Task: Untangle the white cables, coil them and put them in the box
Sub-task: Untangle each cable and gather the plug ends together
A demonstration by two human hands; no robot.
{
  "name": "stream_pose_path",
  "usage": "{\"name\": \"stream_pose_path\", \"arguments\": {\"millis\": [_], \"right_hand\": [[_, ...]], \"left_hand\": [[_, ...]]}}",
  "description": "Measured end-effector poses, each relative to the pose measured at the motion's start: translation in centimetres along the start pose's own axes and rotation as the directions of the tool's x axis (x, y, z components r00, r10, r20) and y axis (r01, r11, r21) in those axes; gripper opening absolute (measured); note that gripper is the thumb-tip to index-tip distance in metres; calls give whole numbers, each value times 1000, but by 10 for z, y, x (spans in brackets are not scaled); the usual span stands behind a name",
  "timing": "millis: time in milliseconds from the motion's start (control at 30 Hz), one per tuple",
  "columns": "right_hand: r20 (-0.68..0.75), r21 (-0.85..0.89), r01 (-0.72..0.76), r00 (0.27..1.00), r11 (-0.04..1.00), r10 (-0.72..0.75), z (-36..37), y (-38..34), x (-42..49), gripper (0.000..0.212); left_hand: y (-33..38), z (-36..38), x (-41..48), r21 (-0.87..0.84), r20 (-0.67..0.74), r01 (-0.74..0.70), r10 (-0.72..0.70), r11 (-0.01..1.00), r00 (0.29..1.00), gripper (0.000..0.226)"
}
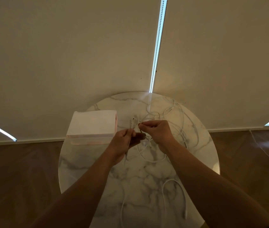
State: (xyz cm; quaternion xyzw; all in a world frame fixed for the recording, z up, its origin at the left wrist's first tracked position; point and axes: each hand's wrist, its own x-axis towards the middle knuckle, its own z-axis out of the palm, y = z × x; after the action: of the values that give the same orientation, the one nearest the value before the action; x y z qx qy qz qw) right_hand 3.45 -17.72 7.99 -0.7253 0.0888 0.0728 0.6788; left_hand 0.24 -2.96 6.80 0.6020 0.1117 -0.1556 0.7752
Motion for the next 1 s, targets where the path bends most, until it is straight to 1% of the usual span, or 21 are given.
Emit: {"name": "stream_pose_path", "arguments": {"millis": [67, 133, 167, 200, 233, 300, 333, 367, 433, 500, 600, 667, 700, 767, 833, 867, 933, 967, 1000], "right_hand": [[5, 71, -58, 998, 996, 58, 1, -1, -1, 12], [41, 135, -174, 985, 975, 170, 0, -2, -2, 9], [83, 191, -237, 971, 953, 225, -1, -1, -1, 6], [133, 280, -294, 955, 914, 267, -3, 0, 1, 6], [174, 398, -345, 938, 850, 299, -5, 0, 3, 8], [228, 613, -411, 910, 675, 347, -16, -1, 8, 9], [247, 675, -426, 900, 602, 360, -25, -2, 10, 10], [258, 713, -434, 893, 550, 369, -34, -1, 12, 16], [249, 750, -431, 887, 502, 389, -49, 5, 14, 27], [215, 769, -422, 878, 480, 427, -61, 12, 16, 31], [133, 784, -409, 845, 467, 517, -71, 23, 21, 32], [67, 780, -420, 794, 465, 605, -78, 33, 26, 30], [41, 761, -436, 772, 480, 635, -81, 38, 27, 29], [34, 672, -492, 767, 553, 641, -85, 43, 28, 28], [76, 564, -511, 814, 648, 576, -85, 35, 27, 27], [104, 520, -483, 855, 705, 509, -86, 27, 27, 24], [138, 506, -345, 937, 791, 320, -90, 11, 29, 21], [146, 526, -287, 958, 800, 248, -92, 4, 31, 21], [154, 527, -269, 963, 806, 220, -94, -1, 33, 22]], "left_hand": [[-3, 7, 0, -35, 1, -20, 20, 999, 1000, 35], [-5, 10, -2, -64, 1, -32, 32, 997, 999, 34], [-4, 11, -3, -77, 4, -24, 25, 997, 1000, 34], [-3, 11, -4, -83, 6, -12, 12, 996, 1000, 34], [-3, 10, -6, -84, 2, 0, 0, 996, 1000, 34], [-5, 4, -8, -78, -29, 22, -25, 997, 999, 33], [-7, -1, -8, -67, -51, 34, -38, 997, 998, 33], [-10, -8, -9, -47, -66, 43, -47, 998, 997, 33], [-16, -22, -12, 13, -68, 63, -62, 998, 996, 33], [-20, -33, -15, 55, -37, 87, -86, 995, 996, 32], [-20, -46, -18, 84, 32, 123, -126, 989, 992, 33], [-17, -52, -19, 95, 58, 129, -135, 987, 989, 33], [-16, -55, -20, 93, 66, 133, -139, 987, 988, 34], [-14, -58, -21, 84, 78, 139, -146, 987, 986, 34], [-14, -62, -21, 40, 68, 146, -149, 988, 987, 34], [-15, -65, -20, 19, 57, 149, -150, 989, 987, 34], [-15, -69, -20, -2, 33, 155, -155, 988, 987, 34], [-16, -70, -20, -8, 26, 158, -158, 987, 987, 34], [-16, -70, -20, -10, 23, 162, -162, 987, 987, 34]]}}
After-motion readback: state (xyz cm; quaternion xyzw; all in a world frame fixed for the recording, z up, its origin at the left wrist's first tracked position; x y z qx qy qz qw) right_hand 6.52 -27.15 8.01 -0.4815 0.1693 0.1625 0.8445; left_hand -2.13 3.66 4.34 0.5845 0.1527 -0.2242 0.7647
